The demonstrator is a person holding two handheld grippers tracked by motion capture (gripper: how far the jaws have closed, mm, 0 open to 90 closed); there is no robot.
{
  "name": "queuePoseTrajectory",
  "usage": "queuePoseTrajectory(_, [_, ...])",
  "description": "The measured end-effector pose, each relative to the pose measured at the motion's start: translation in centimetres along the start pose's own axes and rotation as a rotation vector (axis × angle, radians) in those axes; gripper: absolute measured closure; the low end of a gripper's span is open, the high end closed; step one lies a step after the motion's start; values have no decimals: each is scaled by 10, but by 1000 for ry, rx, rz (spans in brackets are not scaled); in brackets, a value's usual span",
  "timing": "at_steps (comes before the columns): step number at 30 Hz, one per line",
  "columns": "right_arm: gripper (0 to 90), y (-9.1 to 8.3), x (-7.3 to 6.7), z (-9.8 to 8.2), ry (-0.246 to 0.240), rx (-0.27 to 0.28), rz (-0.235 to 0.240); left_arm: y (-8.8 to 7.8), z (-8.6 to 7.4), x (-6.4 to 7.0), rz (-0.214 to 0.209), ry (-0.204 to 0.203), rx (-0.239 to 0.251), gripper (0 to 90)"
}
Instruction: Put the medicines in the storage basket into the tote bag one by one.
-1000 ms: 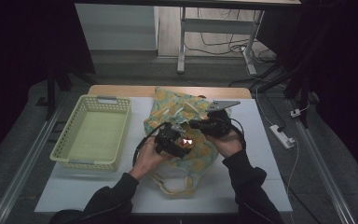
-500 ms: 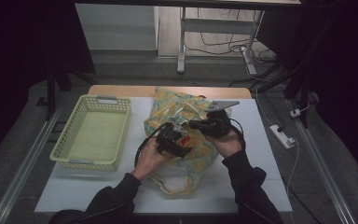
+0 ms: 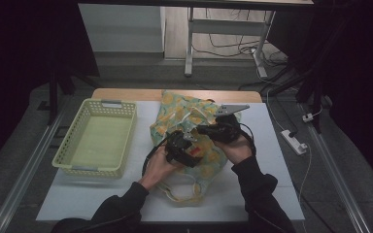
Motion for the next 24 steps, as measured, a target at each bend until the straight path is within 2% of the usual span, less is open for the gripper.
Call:
queuePoseTrajectory(2, [900,0,0,0,2,-1,1,1,-1,-2,7,-23,7,96])
queuePoseTrajectory(4, [900,-1,1,0,3,-1,-1,-1,0,-2,5,-32,7,101])
queuePoseTrajectory(7, [900,-1,1,0,4,-1,-2,-8,4,0,-37,-46,29,87])
queuePoseTrajectory(12, [900,-2,1,1,2,4,-2,-21,9,4,-79,-59,50,69])
queuePoseTrajectory(16, [900,-2,0,1,2,3,-2,-31,8,5,-122,-94,68,41])
queuePoseTrajectory(24, [900,-2,0,1,0,4,-2,-48,3,6,-192,-106,84,0])
Point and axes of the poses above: each handheld gripper's, and its own axes: y roughly forward along the jaws, z roughly out of its top, x roughly to its right, the point moved 6 cm from there along y, roughly forward along the jaws, and after that the axes turned 15 degrees about x, right-handed, at the moved point
